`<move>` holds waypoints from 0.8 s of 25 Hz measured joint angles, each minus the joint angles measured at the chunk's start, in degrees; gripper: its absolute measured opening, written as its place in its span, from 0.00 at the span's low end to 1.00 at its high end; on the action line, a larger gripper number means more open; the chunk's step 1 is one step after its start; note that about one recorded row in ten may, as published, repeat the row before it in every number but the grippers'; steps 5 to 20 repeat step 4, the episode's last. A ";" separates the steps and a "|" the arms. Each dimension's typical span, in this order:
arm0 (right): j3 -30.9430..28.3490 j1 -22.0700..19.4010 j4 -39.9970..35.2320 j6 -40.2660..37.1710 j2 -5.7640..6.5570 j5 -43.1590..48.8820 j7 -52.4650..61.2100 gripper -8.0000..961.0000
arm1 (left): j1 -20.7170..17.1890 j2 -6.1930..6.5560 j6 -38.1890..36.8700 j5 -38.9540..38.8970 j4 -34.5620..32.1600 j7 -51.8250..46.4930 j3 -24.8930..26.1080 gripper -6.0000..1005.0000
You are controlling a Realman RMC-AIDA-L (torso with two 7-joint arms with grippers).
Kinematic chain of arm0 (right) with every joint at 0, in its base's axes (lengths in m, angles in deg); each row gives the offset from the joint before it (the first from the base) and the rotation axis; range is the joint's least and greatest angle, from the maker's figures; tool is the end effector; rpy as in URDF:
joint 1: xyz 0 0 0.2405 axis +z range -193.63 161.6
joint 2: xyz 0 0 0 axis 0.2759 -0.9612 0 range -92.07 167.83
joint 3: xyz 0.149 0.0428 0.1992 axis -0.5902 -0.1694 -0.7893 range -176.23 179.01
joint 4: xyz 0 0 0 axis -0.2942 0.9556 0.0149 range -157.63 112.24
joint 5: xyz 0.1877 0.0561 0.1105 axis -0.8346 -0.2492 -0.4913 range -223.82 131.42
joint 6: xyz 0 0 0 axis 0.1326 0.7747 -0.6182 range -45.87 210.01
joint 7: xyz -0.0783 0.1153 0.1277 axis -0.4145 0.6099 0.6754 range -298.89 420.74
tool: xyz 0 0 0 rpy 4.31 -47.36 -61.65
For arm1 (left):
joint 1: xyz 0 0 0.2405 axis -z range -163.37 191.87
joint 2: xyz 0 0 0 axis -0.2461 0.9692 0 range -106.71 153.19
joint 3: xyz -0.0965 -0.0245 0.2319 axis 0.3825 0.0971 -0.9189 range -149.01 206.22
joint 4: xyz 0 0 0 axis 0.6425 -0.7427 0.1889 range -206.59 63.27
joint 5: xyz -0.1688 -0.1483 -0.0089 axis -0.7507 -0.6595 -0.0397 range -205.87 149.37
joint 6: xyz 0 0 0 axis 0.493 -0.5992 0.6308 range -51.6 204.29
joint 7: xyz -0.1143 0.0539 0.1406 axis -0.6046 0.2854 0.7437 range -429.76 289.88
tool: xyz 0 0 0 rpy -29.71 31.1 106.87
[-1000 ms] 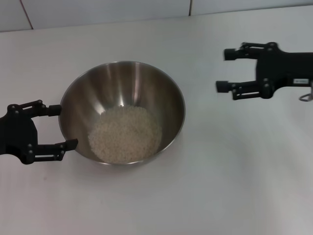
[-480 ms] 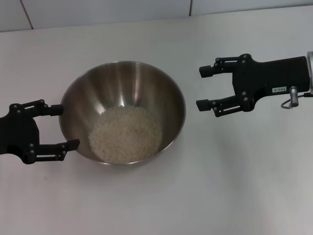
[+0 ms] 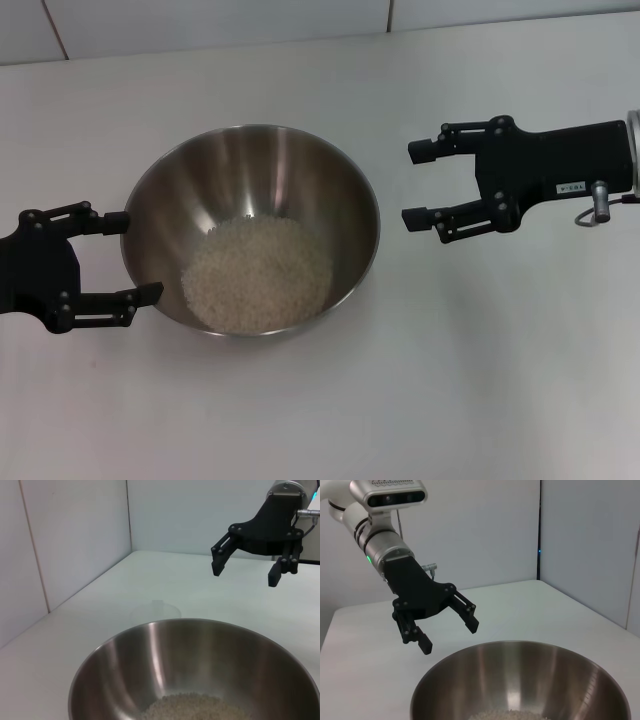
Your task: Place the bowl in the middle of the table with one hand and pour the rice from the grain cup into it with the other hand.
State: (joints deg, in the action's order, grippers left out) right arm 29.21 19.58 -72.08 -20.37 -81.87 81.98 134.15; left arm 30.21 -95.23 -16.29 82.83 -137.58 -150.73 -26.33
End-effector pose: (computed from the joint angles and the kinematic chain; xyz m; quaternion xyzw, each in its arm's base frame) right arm 0.2275 0.3584 0.0042 -0.9703 0.0813 0.1965 0.1154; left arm -0.2528 0.3221 0.0076 -0.9738 -0.0912 -0.1392 0.1550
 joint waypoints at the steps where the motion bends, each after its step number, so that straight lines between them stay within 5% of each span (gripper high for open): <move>1: 0.01 0.00 0.05 0.01 0.00 0.00 0.00 0.86 | -0.05 0.00 0.00 0.00 0.00 0.00 0.00 0.87; 20: 0.04 -0.01 0.17 0.03 0.02 -0.03 0.01 0.86 | -0.10 0.00 0.00 0.00 0.00 -0.01 0.00 0.87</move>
